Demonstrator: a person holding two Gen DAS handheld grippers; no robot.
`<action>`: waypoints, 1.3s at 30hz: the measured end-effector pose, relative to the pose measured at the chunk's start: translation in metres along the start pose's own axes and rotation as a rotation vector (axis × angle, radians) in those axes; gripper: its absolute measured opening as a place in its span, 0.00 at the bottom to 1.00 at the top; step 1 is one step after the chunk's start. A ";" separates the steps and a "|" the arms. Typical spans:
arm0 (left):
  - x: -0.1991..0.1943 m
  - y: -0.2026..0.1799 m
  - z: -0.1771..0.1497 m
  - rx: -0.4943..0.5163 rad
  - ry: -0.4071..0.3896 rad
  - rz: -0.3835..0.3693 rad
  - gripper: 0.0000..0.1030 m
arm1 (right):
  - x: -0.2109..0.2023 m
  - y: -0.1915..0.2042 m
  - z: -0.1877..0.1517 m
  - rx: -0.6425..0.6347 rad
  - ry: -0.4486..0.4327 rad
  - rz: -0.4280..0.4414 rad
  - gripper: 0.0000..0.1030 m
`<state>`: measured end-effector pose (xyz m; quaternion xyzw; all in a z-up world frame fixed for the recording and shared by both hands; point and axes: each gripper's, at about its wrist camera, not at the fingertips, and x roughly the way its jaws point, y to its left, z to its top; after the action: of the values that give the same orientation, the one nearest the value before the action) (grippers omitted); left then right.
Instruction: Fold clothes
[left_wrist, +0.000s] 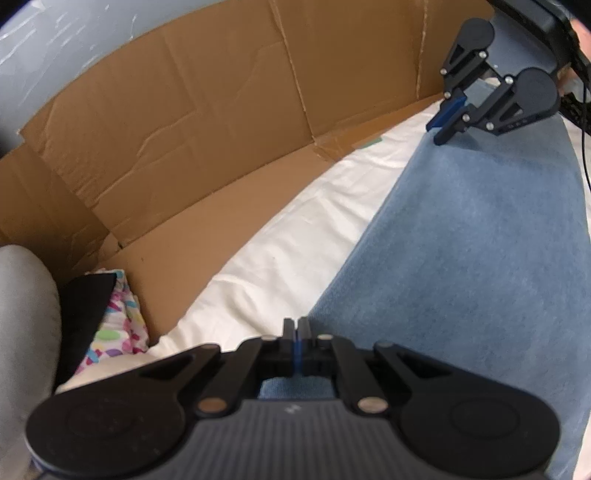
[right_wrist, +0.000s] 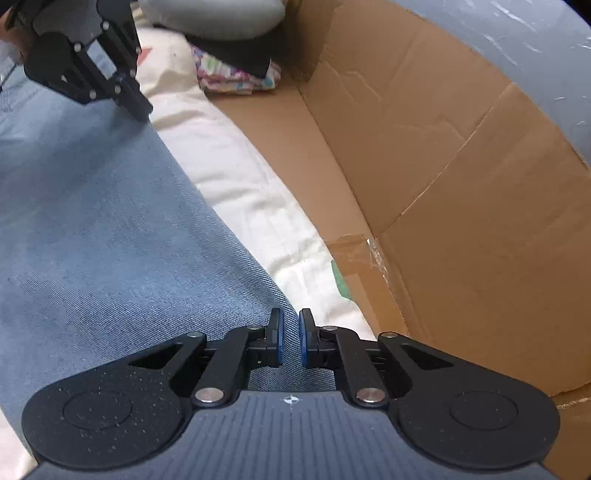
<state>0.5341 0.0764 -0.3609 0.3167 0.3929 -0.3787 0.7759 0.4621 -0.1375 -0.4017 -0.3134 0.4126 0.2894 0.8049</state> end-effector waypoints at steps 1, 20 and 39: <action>0.005 0.000 -0.001 0.000 0.008 -0.002 0.00 | 0.006 0.001 0.000 0.002 0.017 0.003 0.06; -0.019 0.029 -0.036 -0.002 0.073 0.045 0.20 | 0.010 -0.004 -0.007 0.051 0.013 -0.005 0.00; -0.020 0.026 -0.042 0.048 0.022 0.069 0.00 | 0.009 -0.003 -0.015 0.001 0.024 0.012 0.05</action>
<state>0.5320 0.1293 -0.3594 0.3526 0.3810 -0.3573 0.7764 0.4616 -0.1483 -0.4154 -0.3141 0.4241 0.2901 0.7983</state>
